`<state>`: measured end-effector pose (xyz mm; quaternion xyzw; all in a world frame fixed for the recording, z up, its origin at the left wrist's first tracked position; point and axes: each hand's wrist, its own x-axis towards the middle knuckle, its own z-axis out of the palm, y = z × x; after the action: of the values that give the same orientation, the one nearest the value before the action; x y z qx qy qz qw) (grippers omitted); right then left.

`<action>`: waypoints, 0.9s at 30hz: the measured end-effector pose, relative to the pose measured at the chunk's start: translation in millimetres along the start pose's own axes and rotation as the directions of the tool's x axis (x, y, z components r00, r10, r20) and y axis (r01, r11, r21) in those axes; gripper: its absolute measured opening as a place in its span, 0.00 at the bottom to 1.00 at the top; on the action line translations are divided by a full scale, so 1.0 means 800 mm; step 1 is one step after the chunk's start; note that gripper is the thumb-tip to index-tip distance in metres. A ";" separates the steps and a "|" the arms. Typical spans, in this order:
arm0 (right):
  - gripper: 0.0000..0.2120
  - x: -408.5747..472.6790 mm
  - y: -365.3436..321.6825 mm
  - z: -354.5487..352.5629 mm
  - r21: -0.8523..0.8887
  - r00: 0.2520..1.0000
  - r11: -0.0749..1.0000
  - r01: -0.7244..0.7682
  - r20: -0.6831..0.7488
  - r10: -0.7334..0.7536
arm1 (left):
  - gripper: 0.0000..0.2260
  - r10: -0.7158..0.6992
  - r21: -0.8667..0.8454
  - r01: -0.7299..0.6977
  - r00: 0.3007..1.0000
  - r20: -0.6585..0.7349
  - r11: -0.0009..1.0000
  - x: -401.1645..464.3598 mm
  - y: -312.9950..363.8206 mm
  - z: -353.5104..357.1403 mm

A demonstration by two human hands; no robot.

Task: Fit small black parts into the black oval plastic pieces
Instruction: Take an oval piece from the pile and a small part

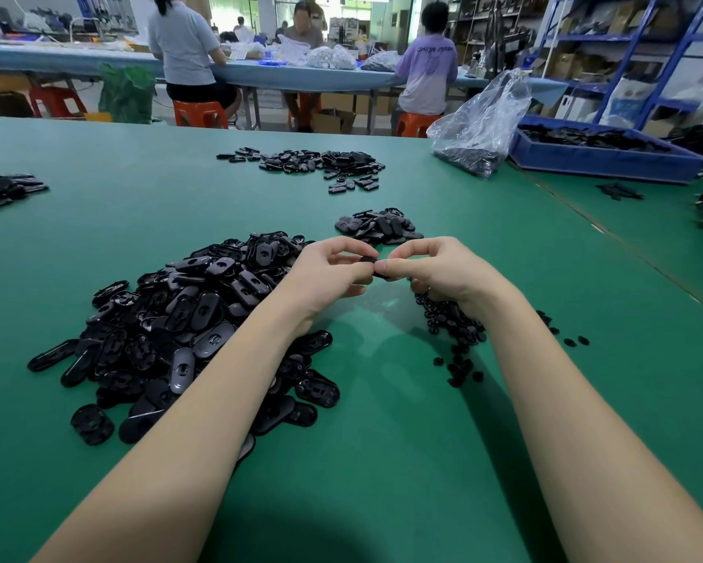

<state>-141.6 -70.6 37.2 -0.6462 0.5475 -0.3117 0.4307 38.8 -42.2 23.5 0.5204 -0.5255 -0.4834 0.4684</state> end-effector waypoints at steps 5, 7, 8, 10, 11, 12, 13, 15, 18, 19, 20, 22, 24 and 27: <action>0.07 0.001 0.000 -0.002 -0.024 1.000 1.000 -0.001 0.020 0.002 | 0.06 -0.002 -0.038 0.002 1.000 0.007 0.999 0.000 0.000 -0.001; 0.06 0.002 -0.001 -0.002 -0.041 1.000 0.999 -0.003 0.006 0.003 | 0.07 0.008 -0.033 -0.008 1.000 0.003 0.999 0.001 -0.001 0.000; 0.06 0.002 -0.001 -0.001 -0.052 1.000 0.999 -0.004 -0.003 0.004 | 0.07 0.010 -0.027 -0.010 1.000 0.001 1.000 0.001 -0.001 0.001; 0.05 0.003 -0.002 0.001 -0.059 1.000 0.998 -0.001 -0.015 0.000 | 0.07 0.010 -0.002 -0.010 1.000 -0.007 1.000 0.000 -0.002 0.003; 0.05 0.003 -0.002 0.003 -0.057 1.000 0.998 0.006 -0.020 -0.007 | 0.07 0.010 0.015 -0.010 1.000 -0.014 1.000 -0.001 -0.002 0.003; 0.05 0.004 -0.002 0.004 -0.058 1.000 0.998 0.014 -0.026 -0.016 | 0.07 0.010 0.030 -0.009 1.000 -0.022 1.000 -0.001 -0.002 0.004; 0.05 0.004 -0.002 0.006 -0.063 0.999 0.998 0.022 -0.032 -0.024 | 0.07 0.011 0.042 -0.010 1.000 -0.029 0.999 -0.001 -0.003 0.004; 0.05 0.005 -0.001 0.007 -0.073 0.999 0.997 0.036 -0.036 -0.039 | 0.07 0.011 0.062 -0.009 0.999 -0.038 0.998 0.000 -0.004 0.004; 0.06 0.007 0.001 0.008 -0.096 0.997 0.994 0.056 -0.039 -0.060 | 0.06 0.002 0.074 0.001 0.999 -0.043 0.997 0.002 -0.007 0.004; 0.07 0.008 0.002 0.009 -0.103 0.997 0.993 0.061 -0.047 -0.067 | 0.06 0.000 0.076 0.003 0.999 -0.047 0.997 0.002 -0.007 0.005; 0.07 0.009 0.003 0.010 -0.107 0.996 0.992 0.064 -0.057 -0.071 | 0.06 -0.001 0.077 0.005 0.999 -0.052 0.997 0.003 -0.007 0.005; 0.07 0.011 0.006 0.012 -0.115 0.995 0.991 0.065 -0.072 -0.073 | 0.07 -0.007 0.079 0.012 0.998 -0.064 0.997 0.004 -0.007 0.006; 0.07 0.013 0.008 0.014 -0.120 0.994 0.991 0.061 -0.083 -0.071 | 0.07 -0.013 0.085 0.020 0.997 -0.081 0.996 0.005 -0.008 0.007; 0.07 0.016 0.009 0.018 -0.137 0.991 0.988 0.069 -0.108 -0.084 | 0.08 0.001 0.114 0.013 0.992 -0.122 0.993 0.006 -0.011 0.009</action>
<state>-129.5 -80.4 23.3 -0.6753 0.5655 -0.3268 0.3426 32.2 -46.7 14.0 0.5766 -0.5209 -0.4212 0.4677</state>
